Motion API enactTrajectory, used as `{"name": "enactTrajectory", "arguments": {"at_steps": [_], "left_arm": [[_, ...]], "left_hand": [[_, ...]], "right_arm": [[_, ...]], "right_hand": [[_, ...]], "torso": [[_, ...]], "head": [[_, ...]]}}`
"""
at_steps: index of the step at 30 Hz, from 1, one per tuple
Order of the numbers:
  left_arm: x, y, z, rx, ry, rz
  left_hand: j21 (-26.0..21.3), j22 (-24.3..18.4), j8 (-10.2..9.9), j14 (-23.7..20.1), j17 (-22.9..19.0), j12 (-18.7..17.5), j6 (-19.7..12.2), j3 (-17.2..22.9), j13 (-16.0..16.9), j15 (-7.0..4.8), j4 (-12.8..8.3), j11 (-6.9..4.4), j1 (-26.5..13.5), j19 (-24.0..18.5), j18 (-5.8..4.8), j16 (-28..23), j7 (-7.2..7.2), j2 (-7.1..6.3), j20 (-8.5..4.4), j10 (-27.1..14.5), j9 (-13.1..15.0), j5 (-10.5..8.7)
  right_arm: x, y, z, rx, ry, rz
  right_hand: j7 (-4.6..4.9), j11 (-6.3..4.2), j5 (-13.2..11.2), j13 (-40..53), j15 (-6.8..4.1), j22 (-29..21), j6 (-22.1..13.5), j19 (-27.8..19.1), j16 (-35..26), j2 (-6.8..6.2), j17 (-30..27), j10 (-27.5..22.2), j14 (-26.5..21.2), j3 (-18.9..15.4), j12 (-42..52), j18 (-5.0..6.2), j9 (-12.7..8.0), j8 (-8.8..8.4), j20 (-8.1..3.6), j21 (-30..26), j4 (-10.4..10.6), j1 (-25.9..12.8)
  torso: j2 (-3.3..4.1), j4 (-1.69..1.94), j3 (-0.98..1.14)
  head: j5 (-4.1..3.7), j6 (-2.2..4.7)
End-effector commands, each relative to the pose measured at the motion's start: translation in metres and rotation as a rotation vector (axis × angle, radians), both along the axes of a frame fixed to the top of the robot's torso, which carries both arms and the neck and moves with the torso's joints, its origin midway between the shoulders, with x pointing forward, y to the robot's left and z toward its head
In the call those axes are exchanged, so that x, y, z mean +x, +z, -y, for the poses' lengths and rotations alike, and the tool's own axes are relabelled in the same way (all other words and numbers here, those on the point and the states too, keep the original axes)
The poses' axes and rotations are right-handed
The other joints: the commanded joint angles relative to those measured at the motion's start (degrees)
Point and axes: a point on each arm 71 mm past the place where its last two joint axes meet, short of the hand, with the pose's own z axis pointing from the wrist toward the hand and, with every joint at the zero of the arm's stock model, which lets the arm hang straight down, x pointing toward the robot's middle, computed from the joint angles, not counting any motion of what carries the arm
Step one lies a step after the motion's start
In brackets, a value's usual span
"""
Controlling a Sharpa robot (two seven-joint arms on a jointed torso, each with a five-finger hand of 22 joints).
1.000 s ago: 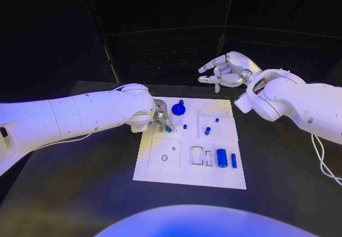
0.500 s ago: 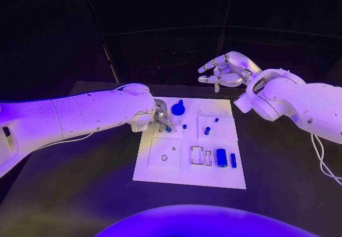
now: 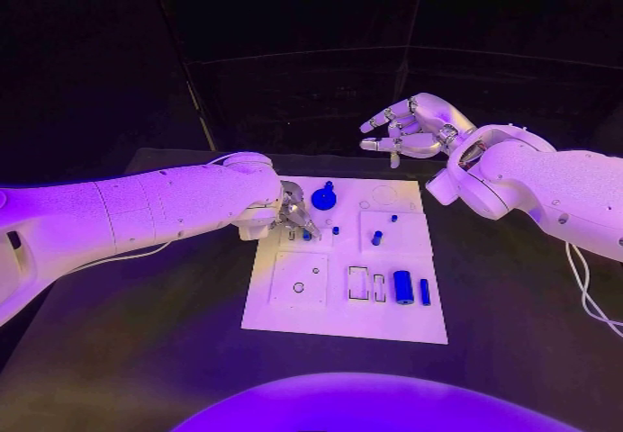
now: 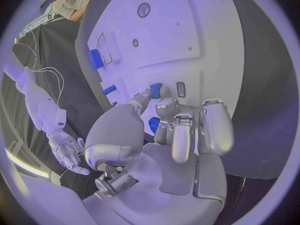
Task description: Assemble the parts on the task board
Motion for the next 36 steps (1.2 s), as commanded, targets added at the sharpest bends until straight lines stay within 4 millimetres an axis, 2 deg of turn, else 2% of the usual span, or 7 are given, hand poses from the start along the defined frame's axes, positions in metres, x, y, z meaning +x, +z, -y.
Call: {"name": "enactTrajectory", "arguments": {"at_steps": [1, 6, 18, 26, 29, 36], "left_arm": [[-0.001, -0.002, -0.001, 0.020, -0.007, -0.016], [-0.001, -0.002, -0.001, 0.021, -0.005, -0.015], [0.001, -0.002, -0.003, 0.014, 0.016, 0.001], [0.002, -0.002, -0.006, 0.003, 0.035, 0.019], [0.002, -0.002, -0.008, -0.002, 0.041, 0.024], [0.001, 0.007, -0.011, -0.026, 0.050, 0.039]], "left_hand": [[0.5, 0.3, 0.4, 6.2, 15.1, 0.5, 0.3, -2.4, 0.1, -0.41, 1.2, 0.07, -1.3, 1.3, -0.77, 0.2, 0.10, -0.48, -0.41, 0.5, 0.0, 0.07], [0.6, 0.6, 0.6, 6.2, 15.1, 0.7, 0.3, -5.3, 0.1, -0.53, 2.6, 0.09, -2.2, 1.4, -0.82, 0.2, 0.03, -0.80, -0.47, 0.5, 0.1, 0.07], [0.8, 1.0, 1.1, 6.2, 15.1, 1.0, 0.2, -11.2, 0.2, -0.68, 5.4, -0.12, -2.1, 1.5, -0.89, 0.2, -0.21, 0.10, -0.63, 0.6, 0.4, 0.08], [1.4, 1.9, 1.5, 6.2, 15.1, 1.3, 0.2, -15.6, 0.2, -0.83, 8.0, -0.24, -3.1, 1.7, -1.04, 0.2, -0.37, -0.53, -0.76, 0.7, 0.7, -0.01], [1.5, 2.1, 1.6, 6.2, 15.1, 1.4, 0.2, -16.8, 0.2, -0.88, 8.7, -0.31, -3.2, 1.7, -1.07, 0.2, -0.43, -0.55, -0.82, 0.7, 0.8, -0.02], [1.5, 2.1, 1.6, 6.2, 15.1, 1.4, 0.2, -16.9, 0.2, -0.89, 8.8, -0.31, -3.2, 1.7, -1.07, 0.2, -0.44, -0.54, -0.83, 0.7, 0.8, -0.02]], "right_arm": [[0.000, 0.001, -0.001, -0.001, 0.015, 0.002], [0.000, 0.001, -0.001, 0.000, 0.015, 0.002], [0.001, 0.001, 0.000, 0.001, 0.007, 0.006], [0.001, 0.001, 0.000, 0.001, 0.006, 0.007], [0.001, 0.001, 0.000, 0.001, 0.005, 0.007], [0.001, 0.001, 0.001, 0.000, 0.003, 0.006]], "right_hand": [[-0.17, -0.01, -0.2, -0.2, -0.04, -0.1, -0.3, 0.2, -0.4, 0.19, -0.1, -0.5, 2.2, -0.4, -0.3, 0.35, 0.0, 0.20, 0.11, -0.4, 0.0, 0.4], [-0.15, 0.01, -0.2, -0.4, -0.02, -0.1, -0.4, 0.2, -0.5, 0.17, -0.3, -0.7, 2.1, -0.5, -0.4, 0.34, 0.0, 0.19, 0.12, -0.4, 0.0, 0.3], [-0.09, 0.07, -0.2, -0.8, 0.04, -0.2, -0.6, 0.0, -0.9, 0.18, -1.0, -1.1, 1.9, -0.6, -0.7, 0.33, 0.0, 0.19, 0.16, -0.5, 0.1, 0.3], [-0.07, 0.10, -0.2, -0.9, 0.07, -0.2, -0.7, -0.1, -1.0, 0.19, -1.3, -1.3, 1.8, -0.7, -0.8, 0.32, 0.0, 0.19, 0.19, -0.6, 0.2, 0.2], [-0.07, 0.10, -0.2, -0.9, 0.07, -0.2, -0.7, -0.1, -1.0, 0.19, -1.3, -1.3, 1.8, -0.7, -0.8, 0.32, 0.0, 0.19, 0.19, -0.6, 0.2, 0.2], [-0.07, 0.10, -0.2, -0.9, 0.07, -0.2, -0.7, -0.1, -1.0, 0.19, -1.3, -1.3, 1.8, -0.7, -0.8, 0.32, 0.0, 0.19, 0.19, -0.6, 0.2, 0.2]], "torso": [[-0.03, 0.02, -0.01], [-0.02, 0.05, -0.02], [-0.03, 0.04, -0.01], [0.01, 0.03, -0.05], [-0.01, 0.02, -0.05], [-0.05, 0.08, -0.02]], "head": [[-0.03, 0.01], [-0.05, 0.04], [-0.10, 0.13], [-0.25, 0.18], [-0.24, 0.15], [-0.24, 0.28]]}}
